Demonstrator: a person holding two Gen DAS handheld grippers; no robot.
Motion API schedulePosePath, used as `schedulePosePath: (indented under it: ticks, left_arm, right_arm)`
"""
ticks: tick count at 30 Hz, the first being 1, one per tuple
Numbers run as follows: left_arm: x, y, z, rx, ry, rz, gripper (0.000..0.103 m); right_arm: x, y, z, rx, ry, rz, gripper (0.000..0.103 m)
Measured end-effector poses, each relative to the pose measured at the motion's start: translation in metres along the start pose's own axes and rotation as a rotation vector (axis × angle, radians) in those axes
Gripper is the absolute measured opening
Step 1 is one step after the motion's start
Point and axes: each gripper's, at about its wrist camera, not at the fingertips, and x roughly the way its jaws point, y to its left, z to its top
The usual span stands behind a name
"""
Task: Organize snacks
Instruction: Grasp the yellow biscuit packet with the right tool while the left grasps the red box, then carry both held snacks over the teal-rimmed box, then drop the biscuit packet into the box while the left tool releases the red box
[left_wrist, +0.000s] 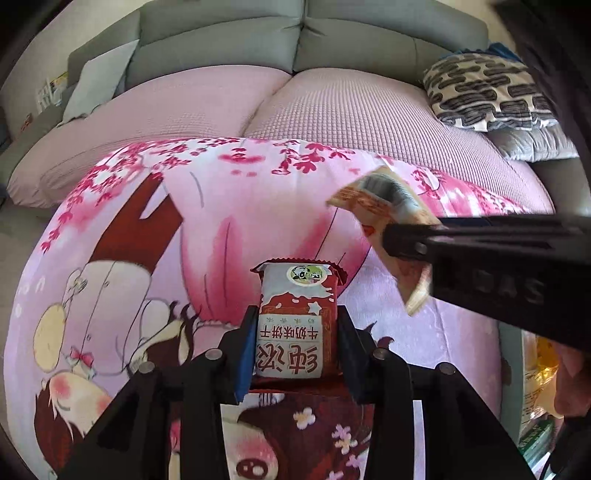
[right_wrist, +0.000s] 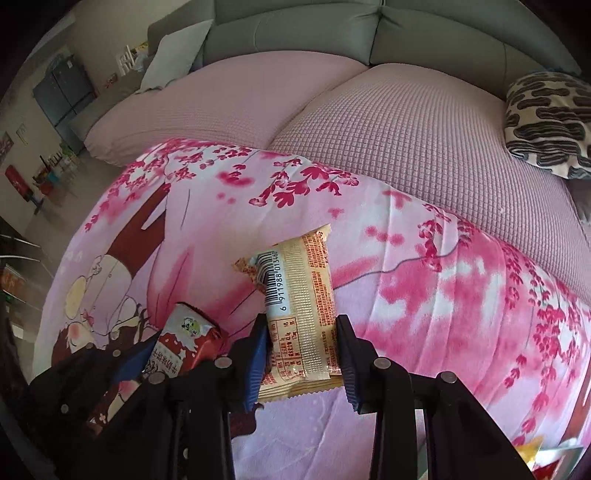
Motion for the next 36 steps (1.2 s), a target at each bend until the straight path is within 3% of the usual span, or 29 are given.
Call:
schedulePosePath:
  ticks: [10, 19, 23, 31, 36]
  left_arm:
    - [-0.069, -0.003, -0.032, -0.109, -0.072, -0.021, 0.041]
    - [-0.121, -0.070, -0.069, 0.014, -0.108, -0.113, 0.041]
    - [-0.128, -0.110, -0.087, 0.092, -0.099, -0.170, 0.041]
    - [-0.115, -0.164, -0.114, 0.184, -0.019, -0.235, 0.041]
    - [-0.113, -0.172, -0.122, 0.194, -0.016, -0.221, 0.041]
  right_arm:
    - [-0.102, -0.008, -0.087, 0.185, -0.154, -0.030, 0.038]
    - [-0.182, -0.041, -0.192, 0.384, -0.259, -0.194, 0.038]
    - [-0.196, -0.062, -0.228, 0.442, -0.264, -0.275, 0.038]
    - [-0.195, -0.095, -0.272, 0.535, -0.236, -0.279, 0.038]
    - [-0.188, -0.104, -0.283, 0.556, -0.217, -0.270, 0.038]
